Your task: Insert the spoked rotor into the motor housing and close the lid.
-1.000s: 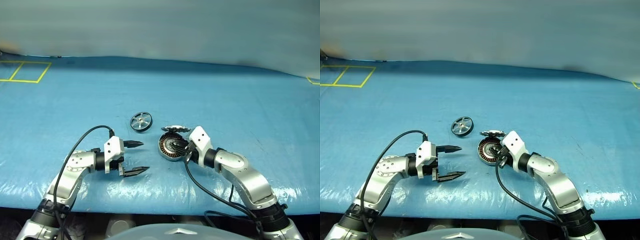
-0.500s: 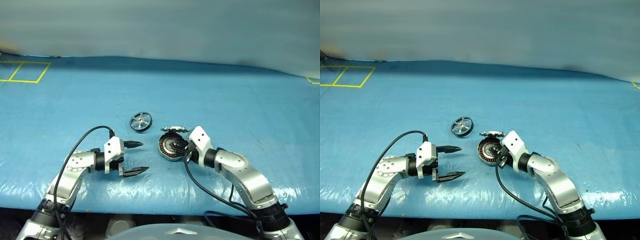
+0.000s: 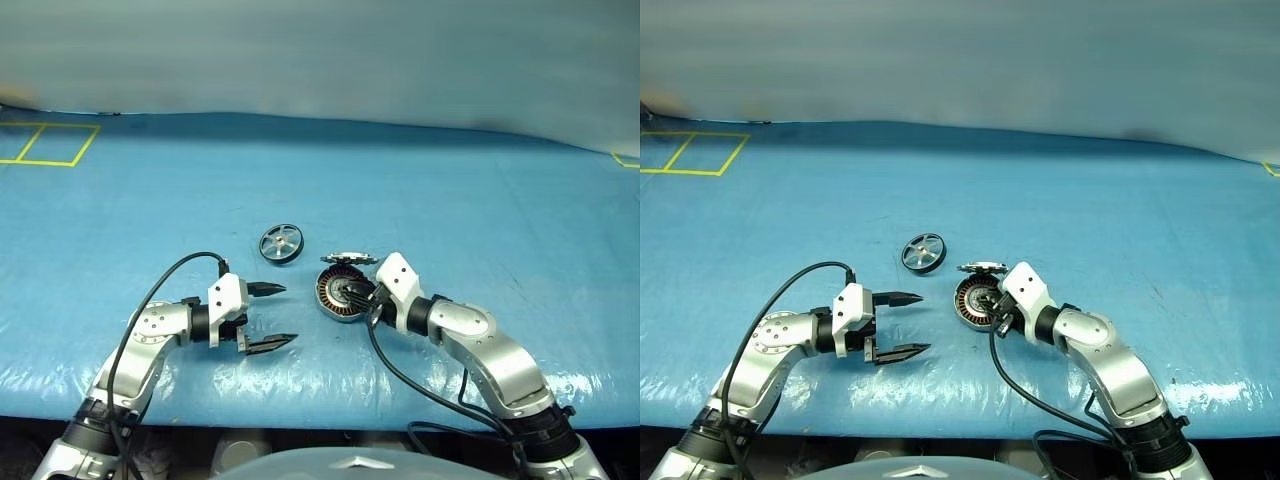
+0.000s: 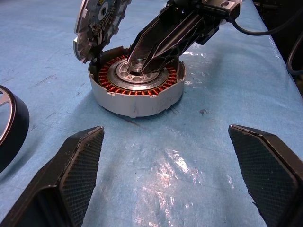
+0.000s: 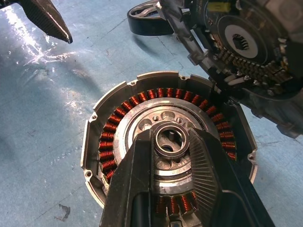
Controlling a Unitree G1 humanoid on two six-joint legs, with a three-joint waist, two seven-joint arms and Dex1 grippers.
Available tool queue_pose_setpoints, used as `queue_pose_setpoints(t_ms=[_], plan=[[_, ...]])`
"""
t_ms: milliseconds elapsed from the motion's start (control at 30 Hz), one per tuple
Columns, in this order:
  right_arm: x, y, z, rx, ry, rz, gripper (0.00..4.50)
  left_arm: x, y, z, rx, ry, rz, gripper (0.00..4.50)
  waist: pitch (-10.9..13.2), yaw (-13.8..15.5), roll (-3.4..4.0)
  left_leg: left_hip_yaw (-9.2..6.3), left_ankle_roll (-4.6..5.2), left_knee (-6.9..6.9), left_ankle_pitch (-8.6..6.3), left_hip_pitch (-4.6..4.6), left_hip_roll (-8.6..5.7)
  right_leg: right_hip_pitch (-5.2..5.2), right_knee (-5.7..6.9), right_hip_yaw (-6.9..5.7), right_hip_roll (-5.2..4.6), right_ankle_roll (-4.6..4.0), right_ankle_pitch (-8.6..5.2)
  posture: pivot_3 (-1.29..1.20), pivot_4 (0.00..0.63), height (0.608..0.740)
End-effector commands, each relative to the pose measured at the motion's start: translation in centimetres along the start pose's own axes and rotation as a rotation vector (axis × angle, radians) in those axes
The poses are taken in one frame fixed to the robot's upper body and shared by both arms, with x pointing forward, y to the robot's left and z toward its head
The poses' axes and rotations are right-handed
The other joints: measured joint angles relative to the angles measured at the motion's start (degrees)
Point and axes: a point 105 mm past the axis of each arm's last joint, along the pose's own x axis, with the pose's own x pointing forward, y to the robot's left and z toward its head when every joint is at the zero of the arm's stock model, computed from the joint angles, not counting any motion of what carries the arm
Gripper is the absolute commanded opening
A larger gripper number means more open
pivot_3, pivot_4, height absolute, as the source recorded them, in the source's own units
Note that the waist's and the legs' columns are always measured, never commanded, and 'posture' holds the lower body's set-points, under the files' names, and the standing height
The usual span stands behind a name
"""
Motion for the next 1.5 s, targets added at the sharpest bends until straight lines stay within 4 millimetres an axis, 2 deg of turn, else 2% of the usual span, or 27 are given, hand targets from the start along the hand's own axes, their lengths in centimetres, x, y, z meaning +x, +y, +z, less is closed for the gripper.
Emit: queue_pose_setpoints(t_ms=[33, 300, 933, 1500], plan=[[-0.3, -0.1, 1.3, -0.04, -0.039, -0.01, 0.7, -0.1, 0.0, 0.3, 0.025, -0.009, -0.005, 4.5, 0.0, 0.01, 0.0, 0.0, 0.0, 0.0, 0.0, 0.0, 0.0, 0.0, 0.0, 0.0, 0.0, 0.0, 0.0, 0.0, 0.15, 0.74], [-0.5, -0.2, 1.8, -0.058, -0.053, -0.015, 0.7, 0.0, 0.0, 0.2, 0.024, -0.006, -0.003, 4.5, 0.01, 0.0, 0.01, 0.0, 0.0, -0.02, 0.0, -0.03, 0.0, -0.04, 0.0, 0.0, 0.0, 0.0, 0.0, 0.0, 0.15, 0.74], [0.2, 0.6, 1.3, -0.058, -0.033, 0.021, 0.7, 0.1, 0.0, -0.1, 0.023, -0.002, -0.004, 4.5, 0.01, -0.03, 0.01, 0.0, 0.0, -0.02, 0.0, -0.03, 0.0, -0.04, 0.0, 0.0, 0.0, -0.01, 0.0, 0.0, 0.15, 0.74], [0.1, -0.1, 0.9, -0.065, -0.014, -0.015, 0.7, 0.1, 0.0, -0.3, 0.023, 0.003, -0.001, 4.5, 0.01, -0.02, 0.01, 0.0, 0.0, -0.02, 0.0, -0.03, 0.0, -0.04, 0.0, 0.0, 0.0, -0.01, 0.0, 0.0, 0.15, 0.74]])
